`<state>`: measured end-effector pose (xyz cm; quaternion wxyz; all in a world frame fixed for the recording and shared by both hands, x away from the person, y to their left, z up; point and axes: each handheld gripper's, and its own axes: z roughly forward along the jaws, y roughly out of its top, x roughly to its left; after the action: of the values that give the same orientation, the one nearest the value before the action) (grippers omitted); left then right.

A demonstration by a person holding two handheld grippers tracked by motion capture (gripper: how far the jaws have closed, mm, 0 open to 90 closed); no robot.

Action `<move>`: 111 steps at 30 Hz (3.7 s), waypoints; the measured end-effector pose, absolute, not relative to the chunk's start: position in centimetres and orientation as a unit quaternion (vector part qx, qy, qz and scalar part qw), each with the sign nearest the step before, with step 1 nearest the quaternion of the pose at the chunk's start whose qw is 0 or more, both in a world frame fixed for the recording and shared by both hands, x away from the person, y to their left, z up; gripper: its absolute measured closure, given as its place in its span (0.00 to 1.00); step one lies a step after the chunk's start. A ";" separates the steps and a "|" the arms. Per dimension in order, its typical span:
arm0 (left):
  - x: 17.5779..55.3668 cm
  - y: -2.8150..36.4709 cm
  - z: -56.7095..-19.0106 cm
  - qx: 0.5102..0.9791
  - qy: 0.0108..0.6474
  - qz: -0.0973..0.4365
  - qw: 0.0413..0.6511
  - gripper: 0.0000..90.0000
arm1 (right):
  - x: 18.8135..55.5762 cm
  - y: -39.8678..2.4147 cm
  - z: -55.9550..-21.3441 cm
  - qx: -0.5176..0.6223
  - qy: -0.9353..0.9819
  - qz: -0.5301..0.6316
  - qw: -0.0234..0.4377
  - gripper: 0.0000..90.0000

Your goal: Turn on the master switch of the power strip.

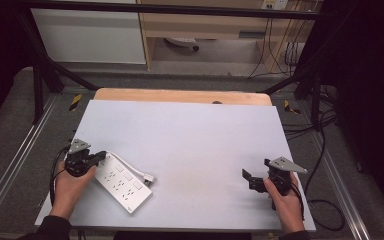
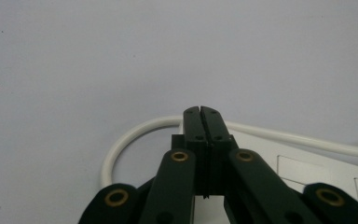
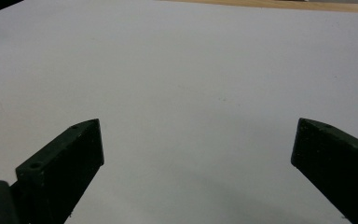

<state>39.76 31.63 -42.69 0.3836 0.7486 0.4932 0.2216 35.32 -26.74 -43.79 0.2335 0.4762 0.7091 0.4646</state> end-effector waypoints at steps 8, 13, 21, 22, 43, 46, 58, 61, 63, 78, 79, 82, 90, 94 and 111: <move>39.8 31.6 -42.9 0.750 0.493 0.221 0.381 1.00 | 35.3 -26.8 -43.8 0.477 0.709 0.463 0.235 0.03; 39.7 31.5 -43.0 0.751 0.494 0.219 0.380 1.00 | 35.3 -26.8 -43.8 0.476 0.710 0.463 0.235 0.03; 39.6 31.5 -43.2 0.749 0.496 0.216 0.383 1.00 | 35.3 -26.8 -43.8 0.476 0.710 0.462 0.235 0.03; 39.6 31.5 -43.2 0.749 0.496 0.216 0.383 1.00 | 35.3 -26.8 -43.8 0.477 0.710 0.463 0.235 0.03; 39.7 31.4 -43.3 0.748 0.501 0.213 0.380 1.00 | 35.3 -26.8 -43.8 0.476 0.710 0.462 0.235 0.03; 39.7 31.3 -43.3 0.748 0.501 0.213 0.379 1.00 | 35.3 -26.8 -43.8 0.476 0.711 0.462 0.235 0.03; 39.7 31.4 -43.3 0.749 0.502 0.210 0.378 1.00 | 35.3 -26.8 -43.8 0.477 0.711 0.461 0.234 0.03; 39.7 31.4 -43.3 0.749 0.502 0.210 0.378 1.00 | 35.3 -26.8 -43.8 0.477 0.711 0.461 0.234 0.03; 39.7 31.4 -43.3 0.749 0.502 0.210 0.378 1.00 | 35.3 -26.8 -43.8 0.476 0.711 0.461 0.234 0.03; 39.8 31.3 -43.3 0.749 0.504 0.208 0.376 1.00 | 35.3 -26.8 -43.8 0.476 0.711 0.461 0.234 0.03; 39.8 31.3 -43.3 0.749 0.504 0.208 0.376 1.00 | 35.3 -26.8 -43.8 0.476 0.711 0.461 0.234 0.03; 39.8 31.3 -43.2 0.750 0.504 0.207 0.374 1.00 | 35.3 -26.8 -43.8 0.476 0.711 0.461 0.234 0.03; 39.8 31.3 -43.2 0.752 0.504 0.208 0.372 1.00 | 35.3 -26.8 -43.8 0.476 0.712 0.460 0.235 0.03; 39.9 31.2 -43.2 0.752 0.505 0.208 0.370 1.00 | 35.3 -26.8 -43.8 0.476 0.712 0.460 0.235 0.03; 39.8 31.0 -43.1 0.756 0.502 0.214 0.361 1.00 | 35.3 -26.8 -43.8 0.475 0.712 0.460 0.235 0.03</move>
<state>39.85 30.99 -43.13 0.3612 0.7560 0.5023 0.2139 35.31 -26.79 -43.83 0.2348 0.4753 0.7125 0.4597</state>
